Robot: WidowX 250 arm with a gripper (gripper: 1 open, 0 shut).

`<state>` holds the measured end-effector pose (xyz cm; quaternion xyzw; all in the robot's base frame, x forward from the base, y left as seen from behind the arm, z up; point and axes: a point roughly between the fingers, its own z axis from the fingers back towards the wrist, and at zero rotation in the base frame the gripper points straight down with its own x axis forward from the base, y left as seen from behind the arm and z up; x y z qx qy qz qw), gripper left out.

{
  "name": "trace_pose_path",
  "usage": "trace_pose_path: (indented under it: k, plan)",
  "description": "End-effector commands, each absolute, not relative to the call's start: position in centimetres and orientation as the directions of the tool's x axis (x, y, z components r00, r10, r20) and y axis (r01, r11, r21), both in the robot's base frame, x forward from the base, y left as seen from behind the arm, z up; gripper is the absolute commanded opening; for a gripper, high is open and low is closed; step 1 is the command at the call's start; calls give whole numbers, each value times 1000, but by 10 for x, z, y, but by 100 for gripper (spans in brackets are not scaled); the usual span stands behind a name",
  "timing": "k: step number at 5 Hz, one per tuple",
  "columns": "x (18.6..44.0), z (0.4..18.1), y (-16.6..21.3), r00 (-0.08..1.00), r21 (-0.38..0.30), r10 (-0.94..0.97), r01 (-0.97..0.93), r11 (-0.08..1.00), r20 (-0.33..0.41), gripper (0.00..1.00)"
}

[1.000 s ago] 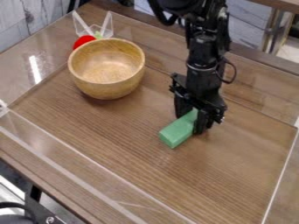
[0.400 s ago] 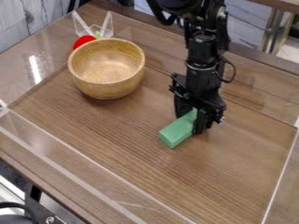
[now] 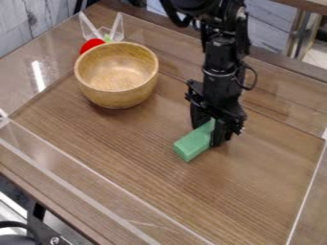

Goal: Put the green stick in the brown bowl

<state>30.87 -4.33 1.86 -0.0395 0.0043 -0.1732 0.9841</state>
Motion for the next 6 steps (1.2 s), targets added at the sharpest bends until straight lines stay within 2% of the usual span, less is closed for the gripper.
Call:
trace_pose_path:
  k: [1,4,6]
  plan:
    - [313,27,-43,937,-79,-348,349,934,34,0]
    - [313,28,-42,934,-82,-356,357,930,33,0]
    - [312,48,-38,934,-66,-352,355,932,57,0]
